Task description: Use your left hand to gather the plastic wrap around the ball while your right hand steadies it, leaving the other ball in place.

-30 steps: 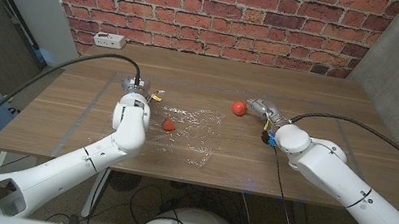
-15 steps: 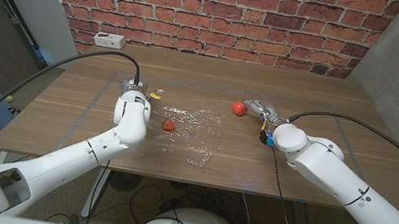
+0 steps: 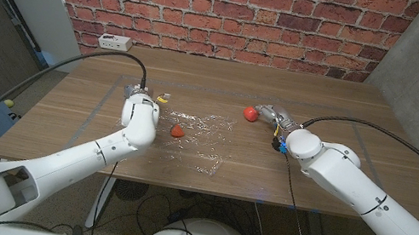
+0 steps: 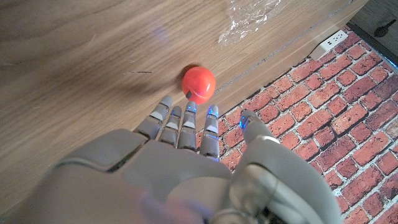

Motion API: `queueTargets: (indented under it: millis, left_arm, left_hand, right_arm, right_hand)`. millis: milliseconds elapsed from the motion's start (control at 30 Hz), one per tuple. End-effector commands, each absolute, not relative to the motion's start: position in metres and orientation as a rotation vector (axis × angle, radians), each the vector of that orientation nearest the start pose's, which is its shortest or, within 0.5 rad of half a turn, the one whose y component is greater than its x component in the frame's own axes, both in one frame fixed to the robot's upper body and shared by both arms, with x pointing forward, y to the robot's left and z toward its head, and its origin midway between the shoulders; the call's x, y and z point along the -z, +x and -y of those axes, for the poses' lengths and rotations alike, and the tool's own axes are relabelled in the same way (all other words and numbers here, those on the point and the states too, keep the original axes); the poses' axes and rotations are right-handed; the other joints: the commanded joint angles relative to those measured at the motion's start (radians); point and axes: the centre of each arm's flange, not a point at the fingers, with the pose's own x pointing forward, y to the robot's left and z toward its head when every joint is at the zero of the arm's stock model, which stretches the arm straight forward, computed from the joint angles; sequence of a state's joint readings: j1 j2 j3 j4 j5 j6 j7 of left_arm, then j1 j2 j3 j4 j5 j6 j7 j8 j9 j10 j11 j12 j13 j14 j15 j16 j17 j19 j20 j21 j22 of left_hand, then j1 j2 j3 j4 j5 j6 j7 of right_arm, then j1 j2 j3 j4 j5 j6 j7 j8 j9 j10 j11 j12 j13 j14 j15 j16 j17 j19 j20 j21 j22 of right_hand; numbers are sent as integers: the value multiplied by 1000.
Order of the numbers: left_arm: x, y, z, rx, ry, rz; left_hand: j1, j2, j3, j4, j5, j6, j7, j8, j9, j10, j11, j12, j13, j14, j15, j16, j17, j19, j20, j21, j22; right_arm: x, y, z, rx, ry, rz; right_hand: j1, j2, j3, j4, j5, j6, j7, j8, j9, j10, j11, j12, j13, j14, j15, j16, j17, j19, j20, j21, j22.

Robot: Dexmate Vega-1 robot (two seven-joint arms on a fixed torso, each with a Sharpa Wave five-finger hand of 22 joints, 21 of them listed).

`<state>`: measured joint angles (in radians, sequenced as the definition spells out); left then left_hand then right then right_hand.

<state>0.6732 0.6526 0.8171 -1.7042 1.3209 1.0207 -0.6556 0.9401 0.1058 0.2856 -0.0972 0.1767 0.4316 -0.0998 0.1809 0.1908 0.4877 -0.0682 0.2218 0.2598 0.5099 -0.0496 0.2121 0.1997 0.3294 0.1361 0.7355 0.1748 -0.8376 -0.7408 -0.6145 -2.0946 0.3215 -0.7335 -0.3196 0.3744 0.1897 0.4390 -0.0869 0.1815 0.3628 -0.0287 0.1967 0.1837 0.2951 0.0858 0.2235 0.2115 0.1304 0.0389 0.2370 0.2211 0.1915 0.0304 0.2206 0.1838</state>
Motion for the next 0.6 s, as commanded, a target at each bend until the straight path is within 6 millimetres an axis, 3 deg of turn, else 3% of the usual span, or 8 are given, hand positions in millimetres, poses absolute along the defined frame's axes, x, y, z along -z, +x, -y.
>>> queueTargets:
  millis: [33,167,233,267,300,400,500,600]
  left_arm:
    - [3,619,-266,-450,1704,-241]
    - [5,623,-260,-418,1723,-248]
    - [5,625,-258,-406,1726,-252]
    - [6,625,-258,-404,1729,-250]
    - [6,625,-257,-404,1733,-247]
    - [7,625,-254,-406,1745,-227]
    - [7,623,-250,-411,1753,-201]
    - [5,618,-248,-413,1748,-164]
  left_hand:
    - [1,6,10,-4,1,13,1,11,3,8,-7,2,-2,0,-16,-3,1,4,-8,-5,1]
    - [2,9,17,-11,0,61,4,28,3,54,-10,17,-8,23,-19,4,-3,5,-12,-11,2]
    - [3,13,23,-16,0,93,6,36,2,108,-15,34,-13,52,-28,13,-5,10,-14,-15,3]
    - [4,16,30,-21,0,130,13,44,3,152,-35,46,-18,75,-37,17,-9,20,-20,-17,3]
    - [5,20,35,-24,1,153,21,50,3,176,-30,52,-20,95,-41,21,-10,31,-23,-15,3]
    - [42,40,81,-53,8,319,48,92,8,320,-45,93,-23,157,-59,20,-20,49,-31,-22,5]
    - [102,60,144,-73,14,468,73,131,16,508,-74,164,2,224,-100,23,-23,63,-38,-24,5]
    - [121,60,165,-73,14,500,82,135,20,580,-85,199,19,263,-122,26,-24,71,-45,-24,5]
  right_arm:
    - [23,558,168,-107,-659,241]
    - [22,558,169,-104,-661,246]
    - [22,559,170,-99,-655,242]
    - [22,559,170,-99,-655,243]
    - [22,559,170,-98,-654,243]
    - [21,559,171,-99,-655,241]
    - [21,560,172,-101,-655,238]
    - [22,562,173,-106,-657,237]
  right_hand:
    - [11,-4,6,2,3,11,3,7,3,9,-3,3,2,8,2,4,1,5,0,4,2]
    - [12,-4,7,3,3,13,3,7,3,10,-1,4,2,10,2,4,2,5,0,4,2]
    - [12,-4,7,3,3,14,3,8,3,11,-1,4,2,10,2,4,2,5,1,4,2]
    - [13,-4,7,3,3,15,3,8,3,12,-1,4,2,9,2,4,2,6,1,4,2]
    - [13,-4,8,4,3,15,4,7,3,11,-5,3,2,9,2,4,2,6,0,4,2]
    - [14,-4,8,5,3,16,4,7,3,12,-3,4,2,10,1,5,3,6,1,4,2]
    - [14,-5,8,6,3,17,4,7,3,13,-1,3,2,10,1,5,3,7,0,4,2]
    - [14,-5,8,6,2,17,4,6,3,13,-2,3,2,10,1,5,3,7,1,4,2]
